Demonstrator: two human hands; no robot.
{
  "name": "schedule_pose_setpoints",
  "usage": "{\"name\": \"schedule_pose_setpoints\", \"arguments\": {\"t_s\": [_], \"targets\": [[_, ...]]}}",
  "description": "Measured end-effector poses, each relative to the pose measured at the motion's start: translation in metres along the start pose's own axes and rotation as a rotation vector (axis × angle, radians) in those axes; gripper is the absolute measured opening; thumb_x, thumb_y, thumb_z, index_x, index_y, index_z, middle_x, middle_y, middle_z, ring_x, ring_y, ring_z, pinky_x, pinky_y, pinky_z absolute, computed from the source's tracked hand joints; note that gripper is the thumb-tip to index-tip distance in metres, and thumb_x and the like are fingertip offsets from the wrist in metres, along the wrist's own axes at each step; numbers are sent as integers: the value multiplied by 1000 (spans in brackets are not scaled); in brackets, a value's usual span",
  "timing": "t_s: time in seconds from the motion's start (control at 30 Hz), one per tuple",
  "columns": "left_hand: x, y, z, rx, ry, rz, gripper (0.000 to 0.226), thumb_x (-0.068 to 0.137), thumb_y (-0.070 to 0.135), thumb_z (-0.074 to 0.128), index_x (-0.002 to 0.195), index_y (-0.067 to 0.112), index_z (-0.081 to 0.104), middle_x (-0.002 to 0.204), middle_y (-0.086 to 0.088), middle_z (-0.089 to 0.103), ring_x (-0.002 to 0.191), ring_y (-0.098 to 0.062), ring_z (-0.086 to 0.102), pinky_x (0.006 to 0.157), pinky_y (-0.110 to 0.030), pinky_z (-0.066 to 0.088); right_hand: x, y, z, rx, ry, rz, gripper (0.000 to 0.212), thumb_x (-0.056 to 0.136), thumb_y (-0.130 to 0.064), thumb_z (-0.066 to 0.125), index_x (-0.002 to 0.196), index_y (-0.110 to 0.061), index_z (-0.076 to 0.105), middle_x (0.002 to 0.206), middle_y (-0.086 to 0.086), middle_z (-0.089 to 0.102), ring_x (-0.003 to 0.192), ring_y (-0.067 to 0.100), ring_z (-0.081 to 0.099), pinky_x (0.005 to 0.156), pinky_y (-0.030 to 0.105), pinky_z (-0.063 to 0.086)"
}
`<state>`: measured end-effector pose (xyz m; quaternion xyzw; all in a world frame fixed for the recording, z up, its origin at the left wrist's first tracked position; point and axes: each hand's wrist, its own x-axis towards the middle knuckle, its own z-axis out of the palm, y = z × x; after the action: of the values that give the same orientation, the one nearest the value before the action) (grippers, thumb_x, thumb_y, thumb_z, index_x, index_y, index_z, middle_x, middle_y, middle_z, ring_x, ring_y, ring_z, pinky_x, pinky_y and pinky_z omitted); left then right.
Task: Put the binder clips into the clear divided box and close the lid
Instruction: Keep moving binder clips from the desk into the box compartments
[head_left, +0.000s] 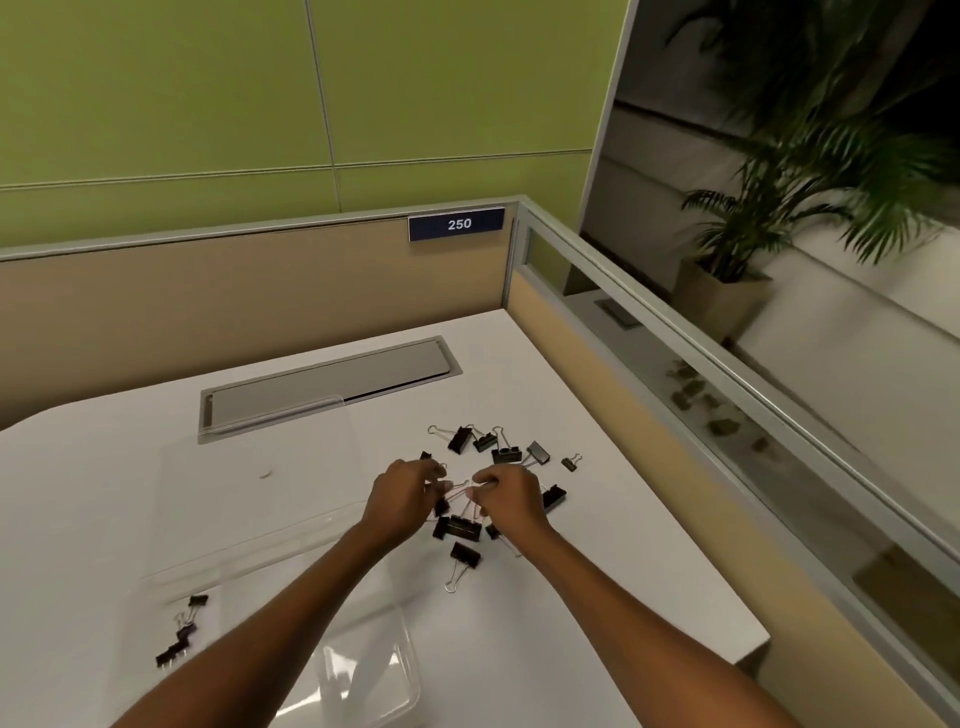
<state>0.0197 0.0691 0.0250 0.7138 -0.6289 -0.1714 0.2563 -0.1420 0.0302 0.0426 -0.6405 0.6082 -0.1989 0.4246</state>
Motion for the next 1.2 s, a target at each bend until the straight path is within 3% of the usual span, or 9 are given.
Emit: {"name": "schedule_pose_setpoints", "arguments": {"t_s": [0.13, 0.27, 0.4, 0.5, 0.6, 0.87, 1.2], "targets": [[23, 19, 16, 4, -57, 6, 34, 88, 42, 58, 112, 17, 64, 113, 1, 68, 106, -20, 56, 86, -35, 46, 18, 17, -25, 9, 54, 56, 19, 79, -22, 75, 97, -14, 72, 87, 2, 74, 73, 16, 68, 73, 27, 55], [44, 34, 32, 30, -95, 38, 40, 88, 44, 57, 117, 18, 60, 124, -1, 62, 115, -22, 52, 91, -36, 44, 37, 35, -45, 8, 132, 110, 11, 79, -21, 73, 88, -16, 75, 92, -1, 74, 86, 17, 66, 80, 28, 54], [61, 48, 46, 48, -121, 95, 39, 89, 44, 56, 115, 16, 60, 118, -5, 61, 113, -25, 51, 88, -38, 45, 55, 55, -65, -29, 217, 185, 6, 82, -17, 70, 86, -16, 74, 96, 3, 74, 89, 23, 67, 73, 30, 54], [75, 56, 56, 59, -139, 131, 35, 89, 43, 54, 107, 13, 62, 109, -6, 64, 105, -26, 53, 82, -36, 46, 65, 68, -78, -81, 270, 266, 12, 85, -21, 68, 90, -11, 73, 97, 7, 74, 85, 26, 66, 64, 25, 46], [89, 62, 65, 85, -168, 135, 42, 88, 49, 48, 104, 13, 63, 104, -6, 65, 101, -27, 56, 79, -40, 48, 76, 77, -87, -113, 287, 334, 20, 86, -24, 69, 99, -9, 71, 102, 11, 73, 93, 30, 68, 66, 26, 45], [119, 70, 93, 172, -225, 128, 47, 91, 47, 49, 123, 13, 54, 127, -7, 57, 114, -28, 51, 88, -40, 45, 103, 86, -90, -179, 270, 370, 34, 86, -30, 70, 110, -7, 65, 111, 11, 70, 100, 28, 66, 67, 27, 44], [133, 72, 112, 219, -207, 137, 45, 93, 42, 46, 128, 14, 50, 137, -7, 48, 119, -27, 47, 93, -42, 43, 130, 88, -74, -412, 286, 356, 40, 85, -45, 66, 103, -9, 62, 103, 11, 67, 89, 25, 67, 67, 30, 52]]}}
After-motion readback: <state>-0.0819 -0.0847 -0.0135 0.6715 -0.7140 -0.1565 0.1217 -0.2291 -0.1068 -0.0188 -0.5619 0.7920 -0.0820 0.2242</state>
